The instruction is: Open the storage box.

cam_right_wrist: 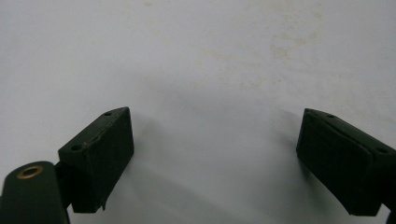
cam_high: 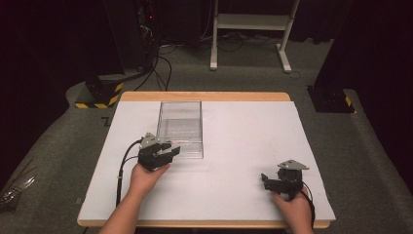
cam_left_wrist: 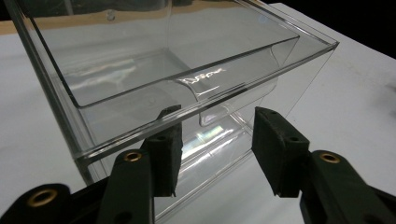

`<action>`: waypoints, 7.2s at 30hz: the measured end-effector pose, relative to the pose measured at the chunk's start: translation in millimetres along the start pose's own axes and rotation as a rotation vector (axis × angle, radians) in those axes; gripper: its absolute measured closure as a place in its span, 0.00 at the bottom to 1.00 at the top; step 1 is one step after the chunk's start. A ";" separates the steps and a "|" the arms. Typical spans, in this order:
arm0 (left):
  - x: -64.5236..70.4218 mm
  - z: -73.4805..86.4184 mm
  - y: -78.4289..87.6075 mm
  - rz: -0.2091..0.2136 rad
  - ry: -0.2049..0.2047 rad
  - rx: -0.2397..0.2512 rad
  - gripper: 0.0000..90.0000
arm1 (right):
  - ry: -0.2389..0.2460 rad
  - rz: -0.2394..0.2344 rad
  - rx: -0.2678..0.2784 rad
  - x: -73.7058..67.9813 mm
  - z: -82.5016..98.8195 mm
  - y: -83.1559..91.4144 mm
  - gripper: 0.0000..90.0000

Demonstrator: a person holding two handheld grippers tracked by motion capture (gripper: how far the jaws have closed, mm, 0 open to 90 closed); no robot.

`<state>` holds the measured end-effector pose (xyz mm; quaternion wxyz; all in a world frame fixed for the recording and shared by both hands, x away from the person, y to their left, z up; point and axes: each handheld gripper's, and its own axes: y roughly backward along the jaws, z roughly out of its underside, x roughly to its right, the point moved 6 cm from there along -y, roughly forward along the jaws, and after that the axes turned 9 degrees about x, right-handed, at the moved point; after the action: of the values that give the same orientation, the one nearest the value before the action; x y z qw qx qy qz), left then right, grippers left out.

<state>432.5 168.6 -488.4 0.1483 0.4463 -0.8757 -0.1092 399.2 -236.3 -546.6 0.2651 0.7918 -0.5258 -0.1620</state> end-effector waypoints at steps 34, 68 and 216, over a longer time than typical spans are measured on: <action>-11.7 7.1 6.4 0.117 -0.029 0.154 0.89 | 0.002 0.005 0.002 -0.4 0.0 0.2 0.13; -12.9 8.7 14.2 0.203 -0.016 0.195 0.84 | 0.003 0.007 0.003 -0.6 0.1 0.4 0.13; 61.6 61.7 120.0 0.360 -0.048 0.177 0.77 | 0.004 -0.001 0.005 -1.0 0.0 0.8 0.14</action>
<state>286.2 191.5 -497.1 0.1046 0.2909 -0.9509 -0.0144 398.3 -235.6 -546.2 0.2642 0.7930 -0.5253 -0.1591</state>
